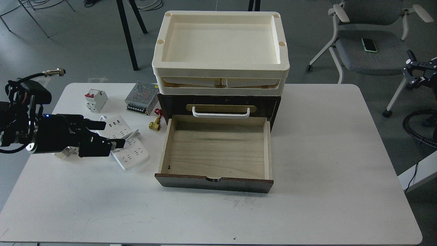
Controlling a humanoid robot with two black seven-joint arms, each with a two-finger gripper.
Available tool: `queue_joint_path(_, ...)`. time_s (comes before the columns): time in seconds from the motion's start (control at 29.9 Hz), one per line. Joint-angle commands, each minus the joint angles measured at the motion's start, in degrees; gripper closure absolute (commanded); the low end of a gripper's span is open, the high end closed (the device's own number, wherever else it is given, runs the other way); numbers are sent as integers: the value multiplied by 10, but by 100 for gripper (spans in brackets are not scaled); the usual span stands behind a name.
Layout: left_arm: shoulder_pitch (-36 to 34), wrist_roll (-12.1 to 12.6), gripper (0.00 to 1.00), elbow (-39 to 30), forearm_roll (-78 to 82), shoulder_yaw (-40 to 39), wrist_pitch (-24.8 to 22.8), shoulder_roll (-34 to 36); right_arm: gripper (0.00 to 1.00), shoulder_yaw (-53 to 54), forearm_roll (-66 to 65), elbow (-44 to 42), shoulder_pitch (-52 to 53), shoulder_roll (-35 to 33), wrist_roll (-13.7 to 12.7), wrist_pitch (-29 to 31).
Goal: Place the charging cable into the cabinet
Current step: 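Grasp the black cable and white power strip with the left gripper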
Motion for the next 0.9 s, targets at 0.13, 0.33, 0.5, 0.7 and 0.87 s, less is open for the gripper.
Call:
queue_joint_path(0.13,-33,0,0,175,63,5,0,-138,0,8,-1,12,-9,-2,0,0)
queue_joint_path(0.33,-40,0,0,228,97,11,0,-184,0,9,-1,13,-10,-4,0,0)
queue_joint_path(0.5,-41,0,0,300,137,10,33,-227,0,9,-1,13,-13,-4,0,0)
queue_joint_path(0.7,-39,0,0,307,141,21,37,-244,0,10,-1,13,-20,-4,0,0)
queue_joint_path(0.87,-40,0,0,342,139,64,79,-262,0,10,0,13,-22,-5,0,0)
